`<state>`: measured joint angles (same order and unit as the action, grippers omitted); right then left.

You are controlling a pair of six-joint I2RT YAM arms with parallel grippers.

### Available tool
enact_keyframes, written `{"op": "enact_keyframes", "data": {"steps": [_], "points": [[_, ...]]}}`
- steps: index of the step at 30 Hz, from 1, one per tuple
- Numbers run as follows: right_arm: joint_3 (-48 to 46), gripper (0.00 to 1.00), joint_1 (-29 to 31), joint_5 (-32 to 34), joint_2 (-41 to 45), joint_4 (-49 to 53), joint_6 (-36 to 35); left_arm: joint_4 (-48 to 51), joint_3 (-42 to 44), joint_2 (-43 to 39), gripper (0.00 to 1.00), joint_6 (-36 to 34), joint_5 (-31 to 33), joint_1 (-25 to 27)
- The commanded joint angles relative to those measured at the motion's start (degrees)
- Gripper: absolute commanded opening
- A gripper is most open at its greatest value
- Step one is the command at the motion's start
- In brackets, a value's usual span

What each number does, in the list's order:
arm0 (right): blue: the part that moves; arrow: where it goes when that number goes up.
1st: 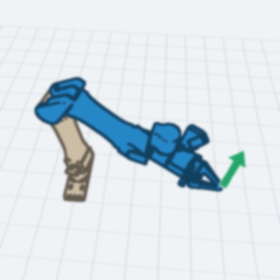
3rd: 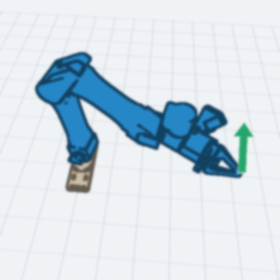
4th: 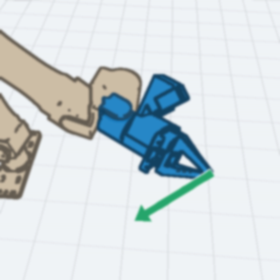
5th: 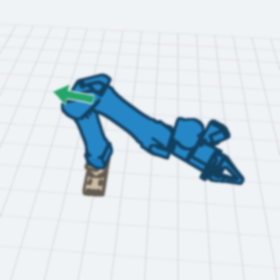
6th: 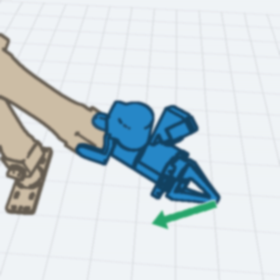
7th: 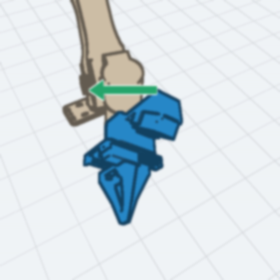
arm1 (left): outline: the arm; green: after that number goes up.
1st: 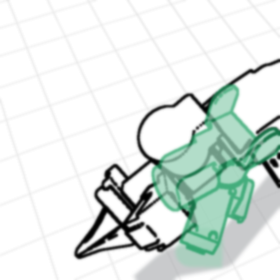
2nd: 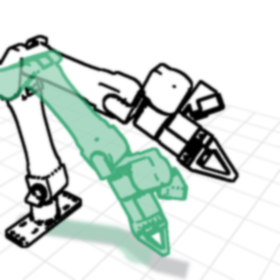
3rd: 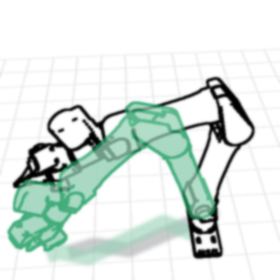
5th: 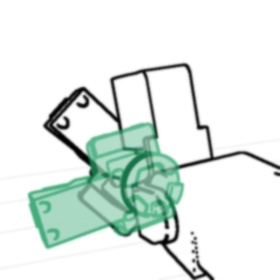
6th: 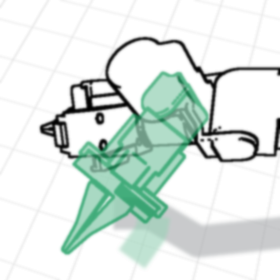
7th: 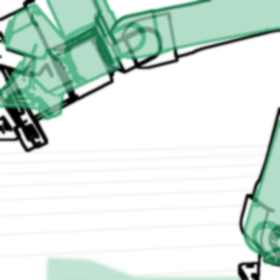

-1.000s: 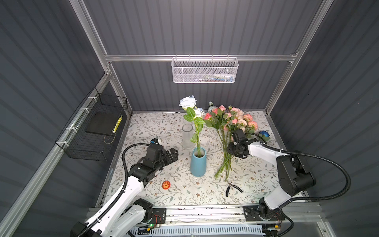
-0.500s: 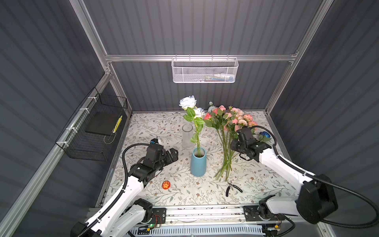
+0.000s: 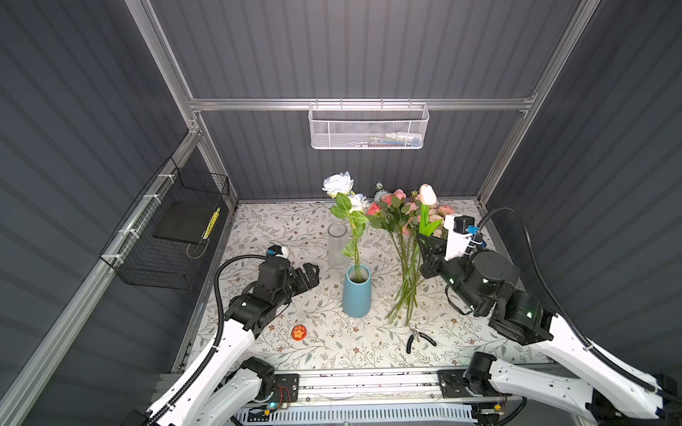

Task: Arrange the flowers into the vase
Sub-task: 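Lift the pink tulip out of the bundle with the right gripper, then lower the pink tulip into the teal vase and open the right gripper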

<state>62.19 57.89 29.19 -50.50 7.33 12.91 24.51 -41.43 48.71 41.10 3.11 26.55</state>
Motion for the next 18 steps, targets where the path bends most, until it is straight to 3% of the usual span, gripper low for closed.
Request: {"op": "enact_keyframes", "data": {"steps": [1,11,18], "points": [[3.60,0.00,5.63,6.13,-6.49,-14.65,-14.88,2.27,-1.78,-1.13,1.00,-0.86,0.91,0.22],[11.63,0.00,6.57,5.17,-21.98,-27.28,-24.00,3.67,-2.14,-1.83,1.00,-0.68,0.57,0.14],[3.32,0.00,7.49,7.25,-23.72,-28.87,-20.68,3.46,-2.08,-2.45,1.00,-0.59,0.15,0.19]]}}
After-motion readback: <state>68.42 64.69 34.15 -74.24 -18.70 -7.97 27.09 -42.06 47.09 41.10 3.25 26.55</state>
